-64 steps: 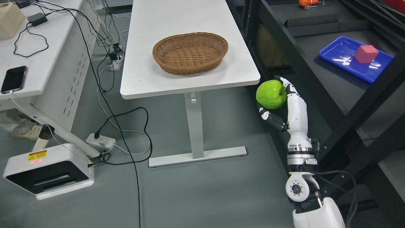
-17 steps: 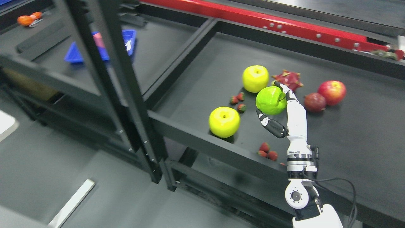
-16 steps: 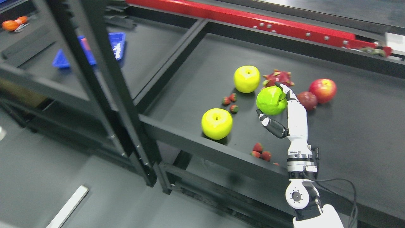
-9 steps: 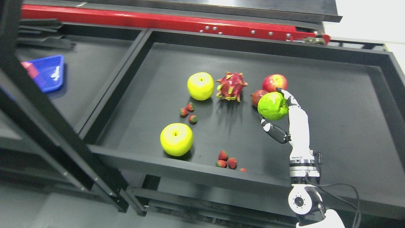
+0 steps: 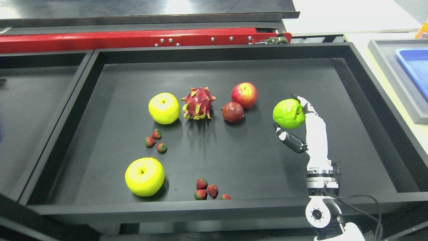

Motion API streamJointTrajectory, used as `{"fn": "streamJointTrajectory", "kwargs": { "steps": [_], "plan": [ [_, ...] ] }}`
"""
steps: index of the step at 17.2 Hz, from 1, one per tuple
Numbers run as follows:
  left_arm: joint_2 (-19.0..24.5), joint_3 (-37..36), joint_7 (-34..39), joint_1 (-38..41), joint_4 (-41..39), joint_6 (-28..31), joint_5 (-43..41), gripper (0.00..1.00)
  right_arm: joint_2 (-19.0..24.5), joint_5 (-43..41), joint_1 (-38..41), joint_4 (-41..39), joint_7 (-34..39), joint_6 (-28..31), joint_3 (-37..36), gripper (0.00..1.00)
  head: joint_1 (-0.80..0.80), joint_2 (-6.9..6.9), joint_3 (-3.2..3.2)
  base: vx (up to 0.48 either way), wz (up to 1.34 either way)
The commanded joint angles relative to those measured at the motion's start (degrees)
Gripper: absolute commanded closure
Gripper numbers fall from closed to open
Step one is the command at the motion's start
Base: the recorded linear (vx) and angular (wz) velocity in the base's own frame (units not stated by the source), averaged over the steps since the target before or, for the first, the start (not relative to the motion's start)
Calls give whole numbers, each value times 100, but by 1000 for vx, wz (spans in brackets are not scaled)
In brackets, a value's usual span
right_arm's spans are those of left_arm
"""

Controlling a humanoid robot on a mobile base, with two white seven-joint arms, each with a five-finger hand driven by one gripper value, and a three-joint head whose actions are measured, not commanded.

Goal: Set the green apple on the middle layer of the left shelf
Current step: 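Lower the green apple onto the black tray near the red apples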

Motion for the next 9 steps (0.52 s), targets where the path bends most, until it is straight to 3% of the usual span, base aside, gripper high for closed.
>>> {"fn": "streamJointTrajectory", "kwargs": {
  "steps": [1, 6, 9],
  "plan": [
    [100, 0, 2, 1, 0, 4, 0, 0, -7, -1, 14, -1, -1, -10, 12, 98, 0, 0, 0, 103, -320],
    [100, 0, 2, 1, 0, 4, 0, 0, 2, -1, 6, -1, 183, -80, 248, 98, 0, -1, 0, 61, -189],
    [100, 0, 2, 1, 0, 4, 0, 0, -24, -18, 23, -1, 971, -438, 555, 97, 0, -1, 0, -2, 7]
  ]
}}
